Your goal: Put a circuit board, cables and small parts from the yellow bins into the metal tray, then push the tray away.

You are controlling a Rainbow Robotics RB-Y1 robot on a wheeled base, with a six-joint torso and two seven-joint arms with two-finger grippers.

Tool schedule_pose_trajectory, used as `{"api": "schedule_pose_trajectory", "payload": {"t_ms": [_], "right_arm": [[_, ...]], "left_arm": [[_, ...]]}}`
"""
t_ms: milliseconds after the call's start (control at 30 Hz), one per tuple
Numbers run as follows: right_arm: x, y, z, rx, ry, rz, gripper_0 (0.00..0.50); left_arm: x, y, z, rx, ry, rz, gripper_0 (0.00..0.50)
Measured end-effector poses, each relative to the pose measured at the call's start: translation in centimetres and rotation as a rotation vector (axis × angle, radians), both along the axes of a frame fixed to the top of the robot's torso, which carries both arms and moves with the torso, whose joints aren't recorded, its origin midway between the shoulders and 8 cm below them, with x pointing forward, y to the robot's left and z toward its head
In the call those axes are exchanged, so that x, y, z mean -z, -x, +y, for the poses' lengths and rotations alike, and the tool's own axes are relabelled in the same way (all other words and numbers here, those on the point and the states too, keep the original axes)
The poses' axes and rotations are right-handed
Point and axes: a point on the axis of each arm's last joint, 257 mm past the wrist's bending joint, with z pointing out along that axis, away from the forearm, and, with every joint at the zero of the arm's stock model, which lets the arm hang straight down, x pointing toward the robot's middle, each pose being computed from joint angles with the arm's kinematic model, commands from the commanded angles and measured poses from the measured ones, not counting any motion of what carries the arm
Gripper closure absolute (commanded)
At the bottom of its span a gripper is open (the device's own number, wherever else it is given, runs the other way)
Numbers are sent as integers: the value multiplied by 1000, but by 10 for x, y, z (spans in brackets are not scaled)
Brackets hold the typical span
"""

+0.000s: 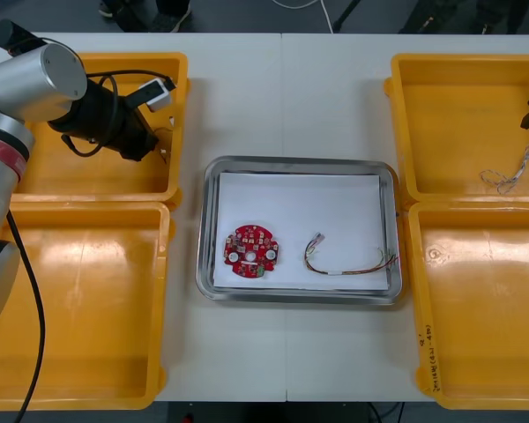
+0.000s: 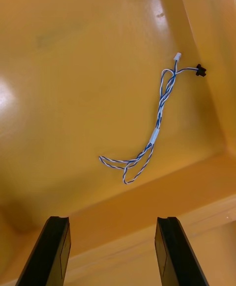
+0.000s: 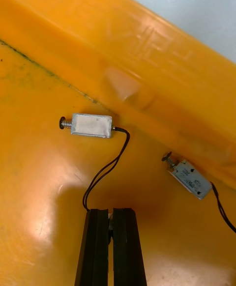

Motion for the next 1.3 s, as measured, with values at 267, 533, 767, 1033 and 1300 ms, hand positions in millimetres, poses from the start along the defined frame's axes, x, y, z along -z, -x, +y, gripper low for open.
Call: {"api": "schedule_pose_trajectory", "payload": {"t_ms": [267, 533, 767, 1033, 1300], "right_arm": [[21, -15, -14, 107, -49, -27, 0], [44, -23, -23, 149, -78, -35, 0], [66, -30, -16, 164, -111, -36, 0], [86, -36, -6, 198, -155, -34, 0], [92, -45, 3, 175, -144, -56, 0]], "left_arm": [[4, 18, 6, 17, 10, 78, 500], [-10, 25, 29, -4, 45, 99, 500], [-21, 32, 61, -32, 34, 117, 500], [-33, 40, 99, -70, 4, 128, 500], [-41, 41, 120, -97, -13, 120, 497]]}}
